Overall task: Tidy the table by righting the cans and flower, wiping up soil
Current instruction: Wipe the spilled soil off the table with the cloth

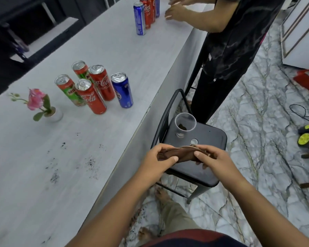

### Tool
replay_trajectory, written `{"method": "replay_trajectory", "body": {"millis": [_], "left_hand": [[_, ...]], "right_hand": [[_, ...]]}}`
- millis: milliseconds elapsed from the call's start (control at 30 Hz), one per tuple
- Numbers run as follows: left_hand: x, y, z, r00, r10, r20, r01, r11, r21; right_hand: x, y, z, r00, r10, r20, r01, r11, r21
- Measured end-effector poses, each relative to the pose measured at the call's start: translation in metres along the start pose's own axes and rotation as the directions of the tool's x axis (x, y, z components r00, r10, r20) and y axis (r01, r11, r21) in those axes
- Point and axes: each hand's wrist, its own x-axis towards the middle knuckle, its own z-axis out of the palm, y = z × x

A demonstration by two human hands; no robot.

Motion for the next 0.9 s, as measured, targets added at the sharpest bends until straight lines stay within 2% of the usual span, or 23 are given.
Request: {"method": "replay_trajectory", "body": {"millis": [100, 233, 400, 533, 700, 900], "left_hand": [[-0.019, 0.004, -0.03, 0.996, 0.003, -0.084, -0.011, 0.996, -0.091], [-0.049, 0.006, -0.075, 0.982, -0.004, -0.191, -0.042, 0.972, -0.232], [-0.093, 0.002, -0.12, 0.946, -0.04, -0.322, -0.059, 0.955, -0.291], [-0.136, -0.009, -0.152, 0.888, -0.087, -0.452, -0.076, 0.941, -0.331], [-0.193, -0.033, -0.185, 0.78, -0.151, -0.607, -0.109, 0.923, -0.37], [-0.251, -0.064, -0.215, 0.651, -0.236, -0.721, -0.128, 0.902, -0.411]], "right_hand": [[0.004, -0.026, 0.02, 0.993, -0.06, 0.097, 0.063, 0.998, -0.03], [0.011, -0.055, 0.057, 0.973, -0.069, 0.222, 0.073, 0.997, -0.009], [0.02, -0.079, 0.111, 0.916, -0.07, 0.394, 0.066, 0.998, 0.025], [0.028, -0.089, 0.163, 0.847, -0.069, 0.528, 0.101, 0.994, -0.033], [0.032, -0.101, 0.238, 0.718, -0.084, 0.691, 0.203, 0.975, -0.094], [0.017, -0.117, 0.32, 0.573, -0.046, 0.819, 0.291, 0.945, -0.151]]}}
